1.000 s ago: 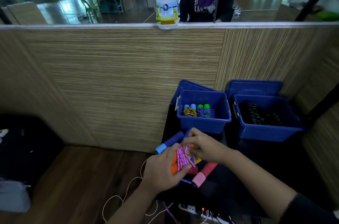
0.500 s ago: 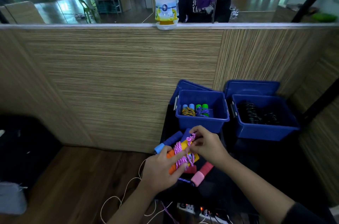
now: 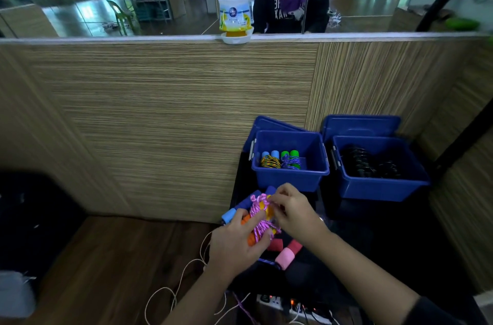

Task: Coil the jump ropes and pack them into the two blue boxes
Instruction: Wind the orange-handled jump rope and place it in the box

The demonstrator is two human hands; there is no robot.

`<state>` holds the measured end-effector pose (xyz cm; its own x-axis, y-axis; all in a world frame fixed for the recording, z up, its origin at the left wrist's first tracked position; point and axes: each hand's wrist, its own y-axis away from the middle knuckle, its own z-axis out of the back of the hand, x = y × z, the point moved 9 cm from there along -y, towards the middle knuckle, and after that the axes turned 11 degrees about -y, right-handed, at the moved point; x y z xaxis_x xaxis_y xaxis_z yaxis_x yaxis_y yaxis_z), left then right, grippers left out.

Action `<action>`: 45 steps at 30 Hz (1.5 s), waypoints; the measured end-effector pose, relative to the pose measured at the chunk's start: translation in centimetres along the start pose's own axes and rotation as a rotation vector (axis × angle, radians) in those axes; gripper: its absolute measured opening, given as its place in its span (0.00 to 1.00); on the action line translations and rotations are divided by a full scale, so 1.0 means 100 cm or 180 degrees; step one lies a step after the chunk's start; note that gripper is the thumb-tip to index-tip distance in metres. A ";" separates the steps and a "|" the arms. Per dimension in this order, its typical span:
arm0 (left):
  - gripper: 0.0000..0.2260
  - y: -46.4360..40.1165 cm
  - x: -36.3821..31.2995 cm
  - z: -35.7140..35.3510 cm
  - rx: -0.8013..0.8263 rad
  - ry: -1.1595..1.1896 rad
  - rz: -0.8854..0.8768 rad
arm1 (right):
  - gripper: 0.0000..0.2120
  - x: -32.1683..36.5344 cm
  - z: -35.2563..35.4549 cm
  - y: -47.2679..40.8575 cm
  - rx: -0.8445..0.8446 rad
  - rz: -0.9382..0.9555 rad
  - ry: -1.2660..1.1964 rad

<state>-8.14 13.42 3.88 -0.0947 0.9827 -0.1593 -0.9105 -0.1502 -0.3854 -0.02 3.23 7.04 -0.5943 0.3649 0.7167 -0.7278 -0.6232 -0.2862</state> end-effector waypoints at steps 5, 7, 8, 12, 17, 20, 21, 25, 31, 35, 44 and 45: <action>0.18 -0.006 -0.001 0.007 -0.0139 0.0038 0.0057 | 0.17 -0.006 -0.013 -0.001 0.0054 -0.0299 0.0376; 0.17 -0.008 -0.001 0.008 -0.0143 -0.0032 0.0078 | 0.18 -0.007 -0.015 -0.002 0.0121 -0.0362 0.0330; 0.17 -0.008 0.000 0.007 -0.0117 -0.0103 0.0072 | 0.16 -0.007 -0.015 -0.002 0.0181 -0.0357 0.0284; 0.18 -0.001 0.003 -0.002 0.0014 -0.0300 -0.0064 | 0.07 -0.016 -0.010 -0.006 0.0426 -0.0483 -0.0139; 0.18 0.002 -0.001 -0.008 0.0117 -0.0431 -0.0215 | 0.06 -0.024 -0.012 -0.001 0.0675 -0.0560 0.0050; 0.18 -0.001 0.000 -0.007 0.0105 -0.0204 -0.0074 | 0.05 -0.018 -0.011 -0.001 0.0670 -0.0417 0.0137; 0.18 -0.002 0.001 -0.006 0.0055 -0.0138 -0.0002 | 0.05 -0.017 -0.009 -0.002 0.0569 -0.0384 0.0125; 0.17 -0.011 -0.004 0.007 -0.0232 0.0007 0.0010 | 0.06 -0.017 0.003 -0.008 -0.0057 -0.0434 -0.0041; 0.15 -0.011 -0.014 0.019 -0.0541 0.0056 -0.0372 | 0.06 -0.036 0.020 -0.012 -0.0764 -0.1031 -0.0580; 0.18 -0.013 -0.009 0.023 -0.0633 0.0111 -0.0392 | 0.06 -0.030 0.019 -0.018 -0.0599 -0.0734 -0.0606; 0.26 -0.005 -0.010 0.022 -0.0858 0.0313 -0.0882 | 0.07 -0.052 0.014 -0.018 0.0286 -0.1323 -0.1856; 0.26 -0.002 -0.012 0.023 -0.0910 0.0360 -0.1000 | 0.08 -0.055 0.011 -0.016 0.0353 -0.1465 -0.2135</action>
<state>-8.74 12.53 6.23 0.2282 0.9698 -0.0866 -0.7384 0.1144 -0.6646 4.79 1.49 4.27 0.1120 0.1314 0.9850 -0.7898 -0.5897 0.1685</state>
